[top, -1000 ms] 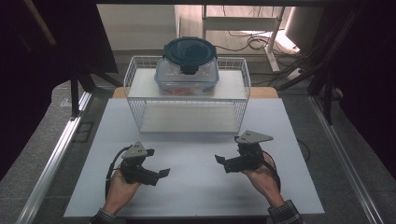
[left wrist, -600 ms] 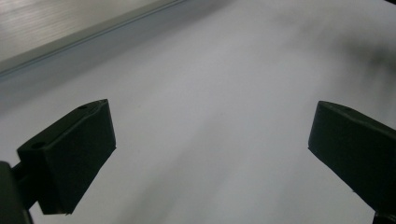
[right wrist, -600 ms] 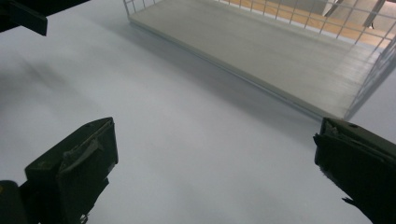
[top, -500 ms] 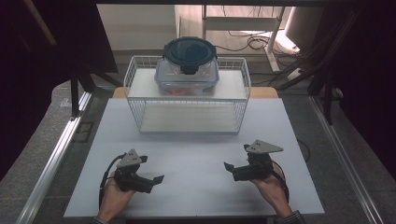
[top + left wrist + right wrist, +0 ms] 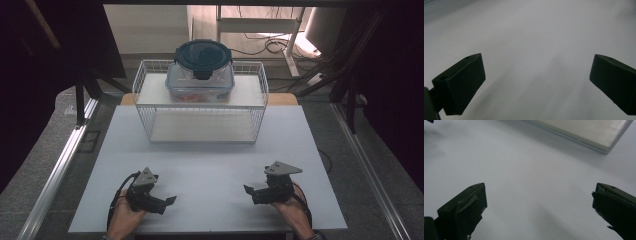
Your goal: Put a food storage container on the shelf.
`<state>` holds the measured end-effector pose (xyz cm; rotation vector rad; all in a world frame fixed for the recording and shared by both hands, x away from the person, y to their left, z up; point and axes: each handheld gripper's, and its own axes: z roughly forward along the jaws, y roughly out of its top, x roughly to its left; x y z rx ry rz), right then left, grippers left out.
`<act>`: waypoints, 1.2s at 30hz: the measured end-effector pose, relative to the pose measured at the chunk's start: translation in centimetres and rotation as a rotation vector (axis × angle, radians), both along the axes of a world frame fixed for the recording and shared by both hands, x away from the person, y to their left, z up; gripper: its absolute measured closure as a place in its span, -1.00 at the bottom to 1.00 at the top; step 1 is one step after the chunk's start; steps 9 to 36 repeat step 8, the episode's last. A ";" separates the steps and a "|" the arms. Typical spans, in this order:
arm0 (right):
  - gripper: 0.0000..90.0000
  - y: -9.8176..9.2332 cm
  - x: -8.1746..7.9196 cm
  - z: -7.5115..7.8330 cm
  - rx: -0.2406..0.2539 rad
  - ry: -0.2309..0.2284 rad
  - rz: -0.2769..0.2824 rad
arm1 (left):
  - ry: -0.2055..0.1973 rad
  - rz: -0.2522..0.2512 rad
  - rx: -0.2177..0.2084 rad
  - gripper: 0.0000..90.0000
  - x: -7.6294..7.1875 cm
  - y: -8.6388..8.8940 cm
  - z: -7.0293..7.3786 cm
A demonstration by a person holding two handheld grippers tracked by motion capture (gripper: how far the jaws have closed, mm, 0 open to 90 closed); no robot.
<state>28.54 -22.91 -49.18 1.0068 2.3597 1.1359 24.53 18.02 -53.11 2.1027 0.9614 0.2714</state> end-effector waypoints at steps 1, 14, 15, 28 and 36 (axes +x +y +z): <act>-1.00 0.0 0.0 -0.2 -0.006 0.007 -0.001 | 0.005 -0.001 0.005 -1.00 0.0 0.0 -0.1; -1.00 0.0 0.2 -1.3 -0.065 0.038 -0.024 | 0.023 0.003 0.012 -1.00 0.3 0.0 -0.5; -1.00 0.0 0.2 -1.3 -0.065 0.038 -0.024 | 0.023 0.003 0.012 -1.00 0.3 0.0 -0.5; -1.00 0.0 0.2 -1.3 -0.065 0.038 -0.024 | 0.023 0.003 0.012 -1.00 0.3 0.0 -0.5; -1.00 0.0 0.2 -1.3 -0.065 0.038 -0.024 | 0.023 0.003 0.012 -1.00 0.3 0.0 -0.5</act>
